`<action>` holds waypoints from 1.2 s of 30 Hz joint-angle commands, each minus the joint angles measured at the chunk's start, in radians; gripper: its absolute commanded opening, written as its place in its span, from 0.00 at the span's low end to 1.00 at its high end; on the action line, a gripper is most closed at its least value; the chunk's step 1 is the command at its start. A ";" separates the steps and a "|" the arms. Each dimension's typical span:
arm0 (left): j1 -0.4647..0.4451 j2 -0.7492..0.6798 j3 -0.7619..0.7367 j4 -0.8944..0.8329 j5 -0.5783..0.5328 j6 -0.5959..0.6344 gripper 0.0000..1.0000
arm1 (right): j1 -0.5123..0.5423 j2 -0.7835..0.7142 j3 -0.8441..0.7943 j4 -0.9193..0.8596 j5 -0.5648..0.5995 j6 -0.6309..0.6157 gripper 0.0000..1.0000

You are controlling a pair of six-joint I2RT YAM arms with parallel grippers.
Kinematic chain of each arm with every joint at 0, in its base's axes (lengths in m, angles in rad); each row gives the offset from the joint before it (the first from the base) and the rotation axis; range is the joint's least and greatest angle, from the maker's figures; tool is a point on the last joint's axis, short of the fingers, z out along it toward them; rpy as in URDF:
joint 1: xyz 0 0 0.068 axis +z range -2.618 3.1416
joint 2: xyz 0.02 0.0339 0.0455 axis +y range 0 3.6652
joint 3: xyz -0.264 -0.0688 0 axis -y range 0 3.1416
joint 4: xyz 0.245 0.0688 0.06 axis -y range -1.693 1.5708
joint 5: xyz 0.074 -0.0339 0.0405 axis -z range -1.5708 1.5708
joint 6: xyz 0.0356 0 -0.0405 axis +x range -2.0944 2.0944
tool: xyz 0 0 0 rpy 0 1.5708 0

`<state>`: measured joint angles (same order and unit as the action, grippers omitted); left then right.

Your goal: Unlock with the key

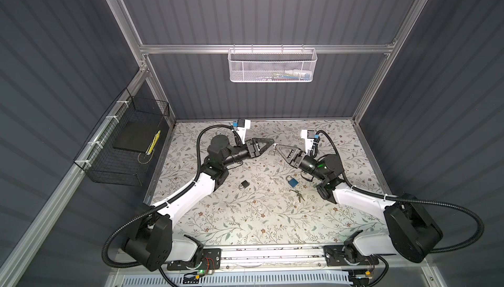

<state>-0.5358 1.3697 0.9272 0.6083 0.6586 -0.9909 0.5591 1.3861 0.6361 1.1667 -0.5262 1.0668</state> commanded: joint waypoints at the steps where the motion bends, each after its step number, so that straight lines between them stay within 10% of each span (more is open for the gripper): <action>1: 0.001 0.018 -0.009 0.044 0.018 -0.010 0.45 | 0.004 -0.001 0.016 0.018 0.017 -0.013 0.00; 15: -0.013 0.046 0.001 0.117 0.059 -0.043 0.00 | 0.007 0.037 0.033 0.025 -0.001 0.006 0.00; 19: -0.013 0.042 0.006 0.112 0.063 -0.042 0.00 | 0.007 0.029 0.029 -0.003 0.005 -0.004 0.01; 27: -0.012 0.012 0.096 -0.211 0.045 0.135 0.00 | -0.028 -0.075 -0.014 -0.186 0.008 -0.082 0.37; 36: -0.012 0.026 0.199 -0.445 0.127 0.267 0.00 | -0.074 -0.169 0.031 -0.377 -0.099 -0.158 0.37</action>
<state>-0.5442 1.4117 1.0962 0.2493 0.7345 -0.7864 0.4904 1.2201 0.6361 0.8467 -0.5621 0.9482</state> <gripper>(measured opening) 0.047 0.376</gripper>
